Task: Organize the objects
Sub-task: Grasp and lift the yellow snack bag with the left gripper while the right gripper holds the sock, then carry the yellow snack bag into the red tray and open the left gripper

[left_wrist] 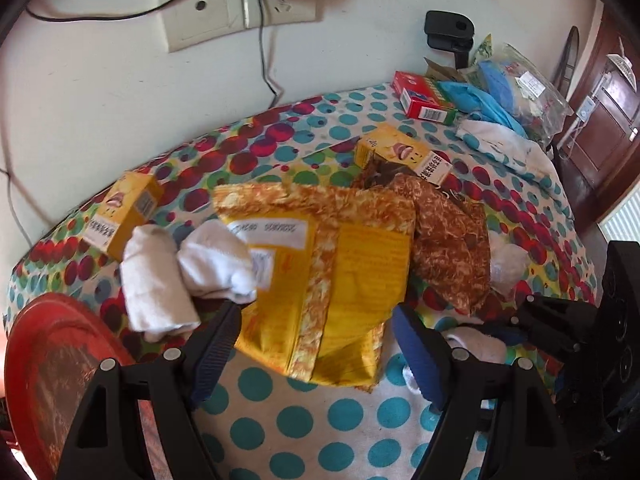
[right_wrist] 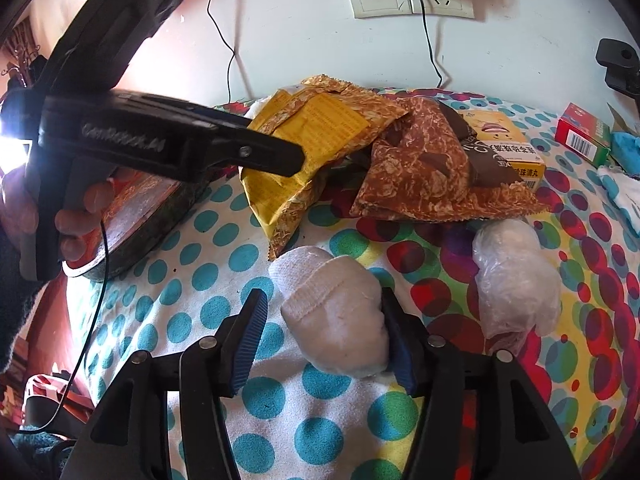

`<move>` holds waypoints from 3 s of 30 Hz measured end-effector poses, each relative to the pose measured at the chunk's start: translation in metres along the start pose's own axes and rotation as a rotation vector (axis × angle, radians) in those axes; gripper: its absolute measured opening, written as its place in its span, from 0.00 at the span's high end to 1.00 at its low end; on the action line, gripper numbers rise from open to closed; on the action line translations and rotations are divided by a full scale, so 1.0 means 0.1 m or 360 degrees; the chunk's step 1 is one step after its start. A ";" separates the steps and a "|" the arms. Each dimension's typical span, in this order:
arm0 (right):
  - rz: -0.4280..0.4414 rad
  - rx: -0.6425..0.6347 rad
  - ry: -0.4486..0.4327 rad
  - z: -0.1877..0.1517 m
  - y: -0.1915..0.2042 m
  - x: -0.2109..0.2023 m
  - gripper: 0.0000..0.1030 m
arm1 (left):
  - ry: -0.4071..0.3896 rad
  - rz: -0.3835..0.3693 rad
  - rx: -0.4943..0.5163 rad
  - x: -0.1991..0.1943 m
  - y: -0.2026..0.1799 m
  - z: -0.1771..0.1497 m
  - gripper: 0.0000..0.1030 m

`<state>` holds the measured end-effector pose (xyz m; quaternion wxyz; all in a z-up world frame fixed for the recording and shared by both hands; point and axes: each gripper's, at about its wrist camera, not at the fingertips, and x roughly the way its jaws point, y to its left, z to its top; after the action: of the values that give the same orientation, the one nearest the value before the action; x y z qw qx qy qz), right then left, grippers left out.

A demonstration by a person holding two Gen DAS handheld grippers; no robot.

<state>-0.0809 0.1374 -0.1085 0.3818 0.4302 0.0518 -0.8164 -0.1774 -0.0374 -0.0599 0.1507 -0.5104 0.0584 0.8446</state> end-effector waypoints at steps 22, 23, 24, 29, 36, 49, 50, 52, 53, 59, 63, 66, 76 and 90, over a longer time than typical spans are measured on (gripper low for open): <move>-0.0067 0.0021 -0.0008 -0.02 -0.01 -0.02 0.63 | -0.0013 0.0021 0.0013 0.18 -0.23 -0.10 0.32; -0.0071 0.0018 -0.0008 -0.02 0.00 -0.02 0.65 | -0.0020 0.0033 0.0012 0.15 -0.24 -0.12 0.32; -0.0084 0.0012 -0.0010 -0.02 0.01 -0.02 0.66 | -0.0025 0.0035 0.0016 0.11 -0.25 -0.14 0.32; -0.0114 0.0019 -0.0058 -0.12 0.08 -0.06 0.66 | -0.0048 0.0060 -0.0042 -0.03 -0.23 -0.26 0.32; -0.0148 -0.0013 -0.0065 -0.13 0.13 -0.06 0.67 | -0.0077 0.0055 -0.0176 -0.36 -0.06 -0.46 0.32; -0.0196 -0.0052 -0.0052 -0.10 0.18 -0.04 0.66 | -0.0214 0.0320 -0.0383 -1.33 0.51 -0.84 0.32; -0.0201 -0.0056 -0.0050 -0.09 0.18 -0.04 0.66 | -0.0211 0.0340 -0.0408 -1.38 0.60 -0.88 0.32; -0.0209 -0.0062 -0.0047 -0.08 0.17 -0.03 0.66 | -0.0204 0.0389 -0.0453 -1.45 0.78 -0.96 0.32; -0.0209 -0.0062 -0.0047 -0.08 0.17 -0.03 0.66 | -0.0191 0.0426 -0.0480 -1.47 0.89 -1.01 0.32; -0.0227 -0.0081 -0.0040 -0.09 0.17 -0.03 0.66 | -0.0141 0.0501 -0.0628 -1.49 1.46 -1.22 0.32; -0.0228 -0.0081 -0.0037 -0.09 0.18 -0.03 0.66 | -0.0081 0.0447 -0.0670 -1.40 1.83 -1.31 0.32; -0.0233 -0.0088 -0.0036 -0.09 0.19 -0.03 0.66 | -0.0014 0.0490 -0.0649 -1.32 2.05 -1.37 0.32; -0.0248 -0.0102 -0.0028 -0.09 0.19 -0.03 0.65 | 0.0143 0.0517 -0.0697 -1.07 2.63 -1.73 0.31; -0.0278 -0.0125 -0.0019 -0.09 0.22 -0.02 0.65 | 0.0178 0.0448 -0.0643 -0.94 2.61 -1.80 0.30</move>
<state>-0.0595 0.1271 -0.1070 0.3262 0.4038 0.1187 -0.8464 -0.0665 -0.3483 -0.0771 -0.0769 -0.5630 -0.0329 0.8222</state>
